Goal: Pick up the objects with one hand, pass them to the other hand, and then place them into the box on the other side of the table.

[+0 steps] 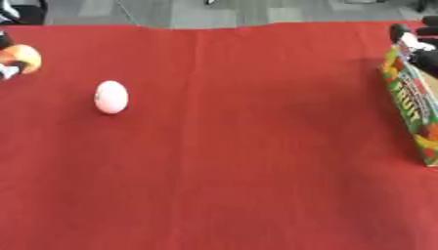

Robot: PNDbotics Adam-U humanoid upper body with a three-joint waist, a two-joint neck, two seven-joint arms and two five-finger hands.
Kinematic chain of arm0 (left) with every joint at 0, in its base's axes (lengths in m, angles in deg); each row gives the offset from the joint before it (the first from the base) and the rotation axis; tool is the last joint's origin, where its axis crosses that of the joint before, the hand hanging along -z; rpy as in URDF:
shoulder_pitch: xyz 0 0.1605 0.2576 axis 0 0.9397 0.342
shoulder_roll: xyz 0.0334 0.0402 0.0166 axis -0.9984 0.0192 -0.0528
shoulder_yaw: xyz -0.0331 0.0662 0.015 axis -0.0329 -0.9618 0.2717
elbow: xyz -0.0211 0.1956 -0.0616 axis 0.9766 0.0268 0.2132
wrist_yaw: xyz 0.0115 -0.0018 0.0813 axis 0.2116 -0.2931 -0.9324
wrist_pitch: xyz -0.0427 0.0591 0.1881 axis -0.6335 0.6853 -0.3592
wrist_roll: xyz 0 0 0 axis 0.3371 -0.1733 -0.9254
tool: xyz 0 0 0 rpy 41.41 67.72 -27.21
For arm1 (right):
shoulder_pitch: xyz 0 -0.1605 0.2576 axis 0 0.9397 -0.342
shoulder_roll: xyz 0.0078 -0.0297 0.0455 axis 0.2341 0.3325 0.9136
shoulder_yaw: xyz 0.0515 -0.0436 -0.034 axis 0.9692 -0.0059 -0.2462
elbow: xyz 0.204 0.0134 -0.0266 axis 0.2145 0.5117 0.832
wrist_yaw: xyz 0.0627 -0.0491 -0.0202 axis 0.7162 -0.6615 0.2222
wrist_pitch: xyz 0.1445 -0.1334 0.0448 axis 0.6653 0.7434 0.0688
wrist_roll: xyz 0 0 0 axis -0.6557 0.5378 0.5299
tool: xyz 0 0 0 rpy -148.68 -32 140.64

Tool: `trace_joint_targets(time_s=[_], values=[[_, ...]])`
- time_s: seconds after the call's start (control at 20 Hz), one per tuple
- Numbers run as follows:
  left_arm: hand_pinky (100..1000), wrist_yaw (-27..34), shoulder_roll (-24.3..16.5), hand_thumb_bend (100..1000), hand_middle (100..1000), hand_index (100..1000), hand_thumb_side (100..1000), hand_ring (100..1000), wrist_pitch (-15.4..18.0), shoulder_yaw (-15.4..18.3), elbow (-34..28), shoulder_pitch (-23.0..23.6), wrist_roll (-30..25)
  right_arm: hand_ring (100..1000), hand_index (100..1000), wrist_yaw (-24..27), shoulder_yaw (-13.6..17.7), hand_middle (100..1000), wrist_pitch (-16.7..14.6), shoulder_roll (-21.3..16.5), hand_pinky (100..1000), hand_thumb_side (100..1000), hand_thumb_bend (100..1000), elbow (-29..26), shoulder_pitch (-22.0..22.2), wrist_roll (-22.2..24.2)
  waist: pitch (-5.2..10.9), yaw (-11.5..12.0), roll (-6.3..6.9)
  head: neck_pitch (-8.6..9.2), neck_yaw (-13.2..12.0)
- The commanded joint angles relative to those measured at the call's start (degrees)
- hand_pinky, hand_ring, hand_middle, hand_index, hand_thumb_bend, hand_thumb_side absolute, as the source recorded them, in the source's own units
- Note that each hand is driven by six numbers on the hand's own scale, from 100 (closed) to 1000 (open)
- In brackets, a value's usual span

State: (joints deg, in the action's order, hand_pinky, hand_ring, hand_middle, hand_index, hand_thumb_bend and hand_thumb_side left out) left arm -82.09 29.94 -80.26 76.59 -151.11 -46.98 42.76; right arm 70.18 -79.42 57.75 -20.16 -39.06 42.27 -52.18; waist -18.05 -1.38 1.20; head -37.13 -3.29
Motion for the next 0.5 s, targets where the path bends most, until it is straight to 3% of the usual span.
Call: trace_joint_targets(time_s=[0.05, 0.5], values=[[728, 3.4, -3.6, 227, 613, 492, 100, 717, 0.5, -0.5, -5.8, 0.7, 0.0, 784, 769, 0.3, 0.6, 695, -0.1, -2.4, 778, 307, 480, -0.7, -0.4, 0.0, 4.09, 0.3, 0.13, -0.07, -0.3], [720, 12.7, -5.7, 217, 602, 493, 100, 701, -1.0, -1.7, -21.2, 7.9, 3.1, 786, 769, 0.1, 0.6, 699, 0.3, -2.6, 778, 304, 484, -0.9, 0.1, 0.3, 5.2, 1.3, 0.15, -0.31, 0.2]])
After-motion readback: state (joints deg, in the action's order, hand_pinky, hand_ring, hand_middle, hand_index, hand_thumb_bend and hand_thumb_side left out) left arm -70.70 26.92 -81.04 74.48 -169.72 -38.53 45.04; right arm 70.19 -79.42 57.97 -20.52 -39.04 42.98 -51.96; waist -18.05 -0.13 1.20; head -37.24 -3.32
